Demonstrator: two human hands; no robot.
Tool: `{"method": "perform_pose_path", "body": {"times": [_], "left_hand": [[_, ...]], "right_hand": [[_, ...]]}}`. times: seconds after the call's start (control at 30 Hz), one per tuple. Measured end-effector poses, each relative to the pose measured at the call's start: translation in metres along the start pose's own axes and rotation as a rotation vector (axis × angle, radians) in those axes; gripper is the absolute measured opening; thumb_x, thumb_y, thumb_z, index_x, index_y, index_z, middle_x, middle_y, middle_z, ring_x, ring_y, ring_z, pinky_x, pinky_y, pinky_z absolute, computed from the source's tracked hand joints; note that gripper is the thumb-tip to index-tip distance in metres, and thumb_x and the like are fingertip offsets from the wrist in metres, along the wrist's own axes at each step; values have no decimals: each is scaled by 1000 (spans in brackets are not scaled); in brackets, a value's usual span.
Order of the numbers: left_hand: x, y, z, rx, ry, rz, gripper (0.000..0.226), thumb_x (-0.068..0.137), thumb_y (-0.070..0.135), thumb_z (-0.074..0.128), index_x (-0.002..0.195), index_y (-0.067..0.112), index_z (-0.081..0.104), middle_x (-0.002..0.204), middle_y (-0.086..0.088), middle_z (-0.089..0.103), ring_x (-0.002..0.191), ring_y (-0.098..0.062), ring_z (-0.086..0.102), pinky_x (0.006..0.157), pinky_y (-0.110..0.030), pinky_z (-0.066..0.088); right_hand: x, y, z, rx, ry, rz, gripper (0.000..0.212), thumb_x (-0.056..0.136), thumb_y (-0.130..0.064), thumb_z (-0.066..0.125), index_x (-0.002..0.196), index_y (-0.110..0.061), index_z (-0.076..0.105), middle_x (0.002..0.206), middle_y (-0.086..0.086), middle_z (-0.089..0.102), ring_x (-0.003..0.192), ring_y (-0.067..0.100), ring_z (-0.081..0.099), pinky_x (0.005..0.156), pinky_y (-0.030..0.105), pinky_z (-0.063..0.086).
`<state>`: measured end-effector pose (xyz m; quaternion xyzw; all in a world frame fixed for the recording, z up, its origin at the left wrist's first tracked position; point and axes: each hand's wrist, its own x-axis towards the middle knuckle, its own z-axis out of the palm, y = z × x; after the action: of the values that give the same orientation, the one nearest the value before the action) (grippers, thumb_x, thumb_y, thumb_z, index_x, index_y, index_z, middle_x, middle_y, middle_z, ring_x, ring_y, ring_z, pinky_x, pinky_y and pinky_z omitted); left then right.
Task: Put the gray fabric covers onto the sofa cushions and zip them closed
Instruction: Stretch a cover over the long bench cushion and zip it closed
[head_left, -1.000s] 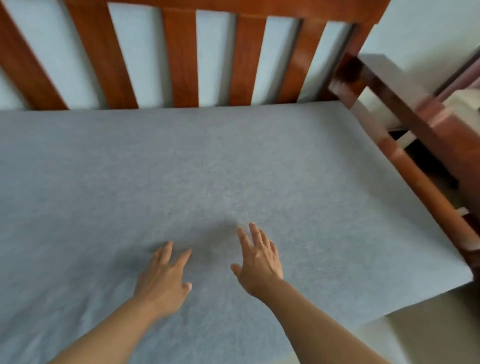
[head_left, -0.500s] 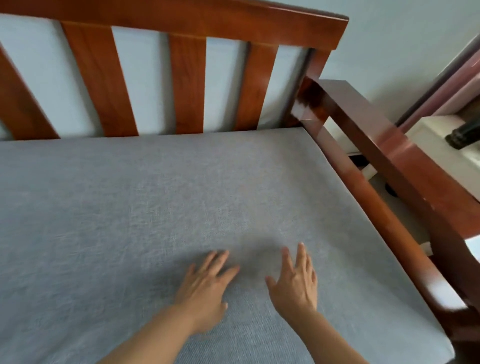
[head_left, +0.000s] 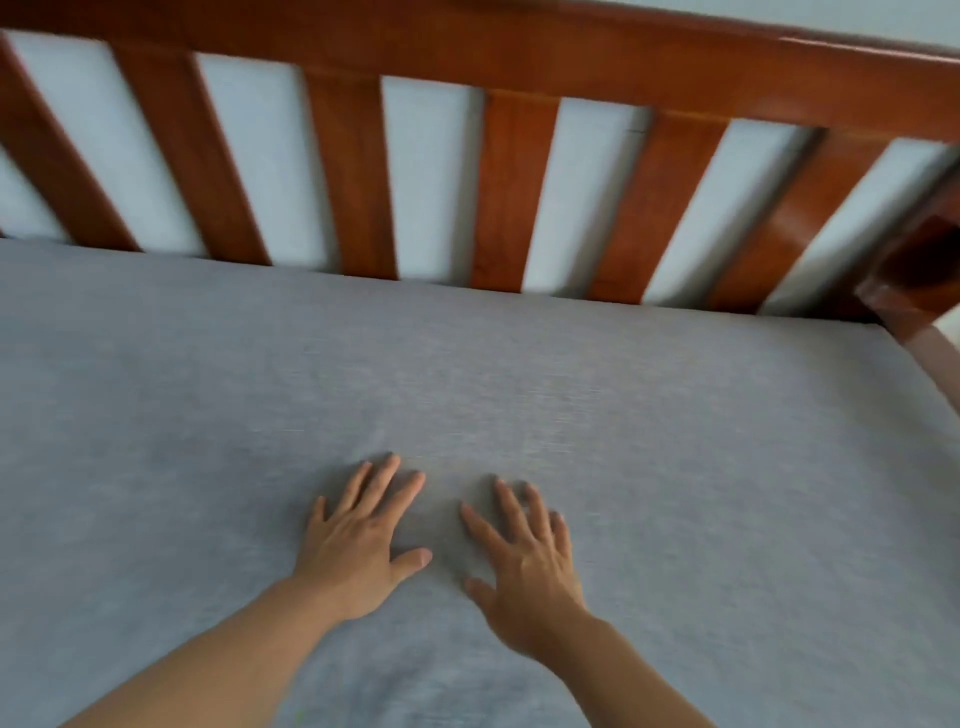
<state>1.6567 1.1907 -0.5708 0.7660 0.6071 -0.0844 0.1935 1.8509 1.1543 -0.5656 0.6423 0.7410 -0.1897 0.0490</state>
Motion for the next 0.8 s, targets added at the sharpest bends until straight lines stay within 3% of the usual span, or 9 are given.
{"method": "perform_pose_path", "body": {"times": [0.03,0.1,0.17,0.23,0.3,0.43,0.67,0.8], "left_hand": [[-2,-20,-7,19,-5,6,84,78,75,30,147,44,-6,153,15,-26,145,-12,-14,114,-51,14],[-3,-64,-22,52,8,2,76,89,61,42,149,41,0,156,11,-22,146,-14,-10,114,-47,18],[-1,-112,-33,44,28,-65,75,90,57,45,150,38,3,158,7,-17,146,-16,-6,113,-45,22],[-9,-159,-35,0,-3,-113,76,89,57,45,149,41,1,157,10,-18,146,-17,-8,113,-48,22],[-23,-202,-32,-12,-24,-122,77,88,61,44,147,45,-3,156,12,-22,145,-17,-13,113,-51,18],[-71,-299,-30,-41,-14,-243,80,85,68,41,145,48,-8,154,12,-28,144,-17,-19,114,-54,10],[-162,-454,-34,-149,-59,-469,84,83,70,43,144,49,-11,153,10,-30,143,-19,-22,112,-56,9],[-199,-513,-38,-157,-23,-498,85,84,66,46,147,46,-6,155,7,-26,144,-19,-18,113,-52,13]], "right_hand": [[7,-14,0,-18,20,-65,61,67,-58,46,123,-36,55,139,7,51,123,34,52,91,48,47],[26,-42,-4,39,80,-123,58,71,-46,57,126,-27,58,146,9,41,131,33,43,102,49,38],[46,-63,-8,57,159,19,65,83,-41,59,142,-22,41,156,10,19,143,29,21,113,44,23],[66,-94,-5,37,127,204,73,89,-52,50,150,-25,18,159,8,-1,145,27,1,117,42,12],[79,-136,6,32,62,280,77,89,-62,42,150,-30,7,158,8,-12,144,30,-8,116,44,8],[101,-252,34,-36,-31,72,73,91,-61,37,149,-39,0,156,7,-21,143,33,-15,116,48,4],[115,-450,72,-95,-169,-191,77,89,-62,40,147,-44,-8,152,5,-32,140,34,-26,114,52,-4],[117,-532,83,-108,-230,-404,76,90,-57,45,149,-41,0,154,1,-28,142,27,-24,116,44,-6]]}}
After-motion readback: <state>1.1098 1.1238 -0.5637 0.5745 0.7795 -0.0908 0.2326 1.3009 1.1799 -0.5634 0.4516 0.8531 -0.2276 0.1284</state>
